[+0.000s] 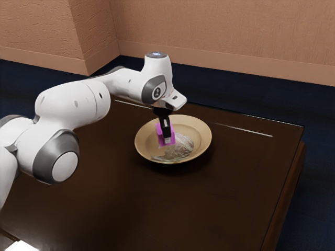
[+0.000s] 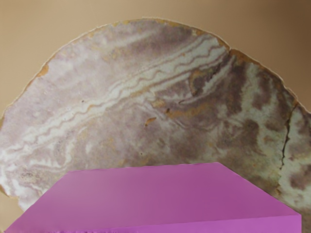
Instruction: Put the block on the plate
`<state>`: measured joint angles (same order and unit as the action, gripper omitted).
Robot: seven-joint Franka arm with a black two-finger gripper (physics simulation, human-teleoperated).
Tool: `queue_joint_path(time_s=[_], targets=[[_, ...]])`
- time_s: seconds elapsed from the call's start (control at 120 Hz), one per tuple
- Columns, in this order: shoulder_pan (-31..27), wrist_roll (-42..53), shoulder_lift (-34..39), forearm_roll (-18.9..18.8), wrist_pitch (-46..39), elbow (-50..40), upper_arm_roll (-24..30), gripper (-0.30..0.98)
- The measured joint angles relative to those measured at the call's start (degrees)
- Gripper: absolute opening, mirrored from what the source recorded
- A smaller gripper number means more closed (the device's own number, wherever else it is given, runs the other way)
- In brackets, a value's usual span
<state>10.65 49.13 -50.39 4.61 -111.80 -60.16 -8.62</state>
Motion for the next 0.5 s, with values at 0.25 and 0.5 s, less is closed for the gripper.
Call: queue_joint_path(time_s=[0.25, 0.5], targets=[[0.1, 1.4, 2.0, 0.0, -1.3, -0.3, 0.0, 0.60], [0.1, 0.1, 23.5, -1.1, 4.8, -7.6, 2.6, 0.66]])
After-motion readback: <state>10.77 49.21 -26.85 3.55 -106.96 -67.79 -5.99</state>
